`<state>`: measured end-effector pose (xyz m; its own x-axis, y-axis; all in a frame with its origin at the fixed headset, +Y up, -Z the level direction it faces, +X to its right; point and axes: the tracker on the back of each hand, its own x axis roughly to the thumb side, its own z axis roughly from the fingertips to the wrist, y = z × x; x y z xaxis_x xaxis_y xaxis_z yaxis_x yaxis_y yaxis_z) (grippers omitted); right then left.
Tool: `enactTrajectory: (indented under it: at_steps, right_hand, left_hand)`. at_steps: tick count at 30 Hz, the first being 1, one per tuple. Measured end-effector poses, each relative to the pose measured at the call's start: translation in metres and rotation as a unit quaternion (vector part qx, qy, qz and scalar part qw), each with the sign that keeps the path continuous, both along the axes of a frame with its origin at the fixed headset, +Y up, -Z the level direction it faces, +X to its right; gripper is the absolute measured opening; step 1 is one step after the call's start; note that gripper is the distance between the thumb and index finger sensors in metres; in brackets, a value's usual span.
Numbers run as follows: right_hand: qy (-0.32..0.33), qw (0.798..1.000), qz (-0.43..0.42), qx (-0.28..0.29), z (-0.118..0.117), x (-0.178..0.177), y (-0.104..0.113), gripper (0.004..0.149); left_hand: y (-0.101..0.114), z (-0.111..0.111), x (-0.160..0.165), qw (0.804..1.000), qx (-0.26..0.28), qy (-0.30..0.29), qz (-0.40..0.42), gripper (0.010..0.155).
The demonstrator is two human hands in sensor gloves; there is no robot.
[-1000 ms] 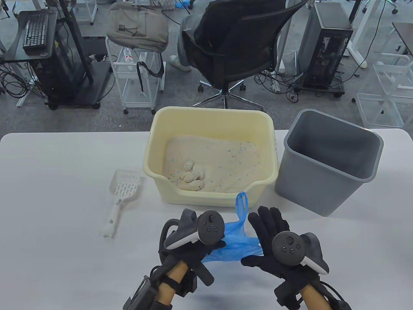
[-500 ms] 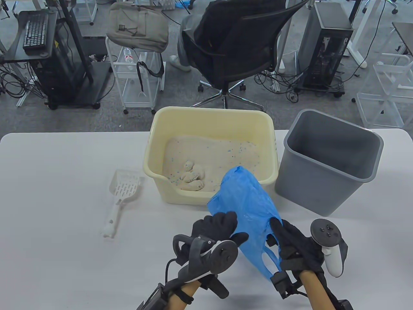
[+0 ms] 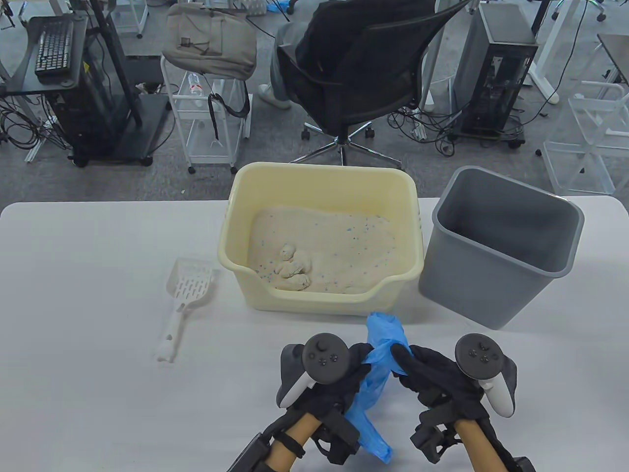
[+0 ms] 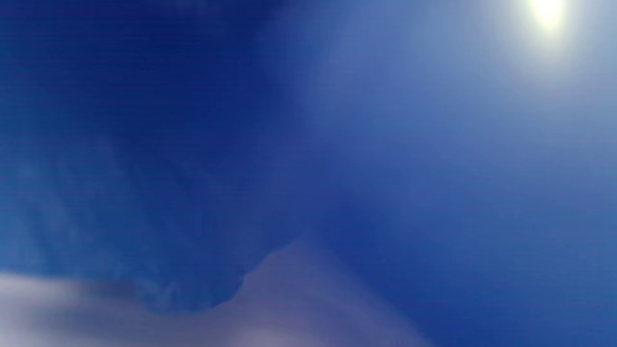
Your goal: Scoop cat litter
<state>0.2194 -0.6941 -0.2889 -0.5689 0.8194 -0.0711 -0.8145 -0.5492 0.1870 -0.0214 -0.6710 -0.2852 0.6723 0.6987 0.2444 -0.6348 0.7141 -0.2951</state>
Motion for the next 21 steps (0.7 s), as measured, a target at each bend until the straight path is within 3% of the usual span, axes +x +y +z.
enactTrajectory:
  at_steps: [2,4,6,7,10,11,13,16,18,21]
  right_hand:
    - [-0.036,0.999,0.022,0.007,0.001,0.001,0.002,0.058]
    - [-0.055,0.996,0.052,0.047,0.004,0.000,0.010,0.074]
    - [0.036,0.989,0.090,0.111,0.007,-0.006,0.026,0.083]
    - [0.110,0.981,0.106,0.116,0.009,-0.014,0.033,0.086]
    - [0.194,0.971,0.129,0.051,0.009,-0.038,0.027,0.088]
    - [0.174,0.976,0.121,0.040,0.007,-0.040,0.022,0.075]
    - [0.125,0.989,0.084,0.013,0.004,-0.040,0.009,0.040]
    - [0.027,0.985,0.162,0.046,0.002,-0.030,0.007,0.039]
    - [-0.089,0.959,0.241,0.118,0.005,-0.022,0.015,0.039]
    - [-0.122,0.953,0.238,0.145,0.009,-0.022,0.022,0.039]
  left_hand:
    - [-0.001,-0.001,-0.003,1.000,0.002,0.014,-0.003,0.042]
    - [-0.001,-0.002,-0.008,0.999,0.015,0.031,-0.039,0.042]
    - [0.000,-0.005,-0.012,0.998,0.021,0.006,-0.054,0.042]
    - [0.001,-0.006,-0.012,0.999,0.018,-0.035,-0.037,0.043]
    - [0.002,-0.006,-0.014,0.995,0.002,-0.097,0.030,0.043]
    - [0.003,-0.006,-0.016,0.995,-0.004,-0.097,0.034,0.043]
    - [0.007,-0.002,-0.028,0.999,0.008,-0.034,-0.005,0.048]
    - [0.020,0.007,-0.043,0.994,0.074,0.073,-0.029,0.065]
    - [0.040,0.014,-0.053,0.984,0.119,0.125,-0.031,0.068]
    - [0.057,0.023,-0.058,0.980,0.117,0.160,-0.014,0.075]
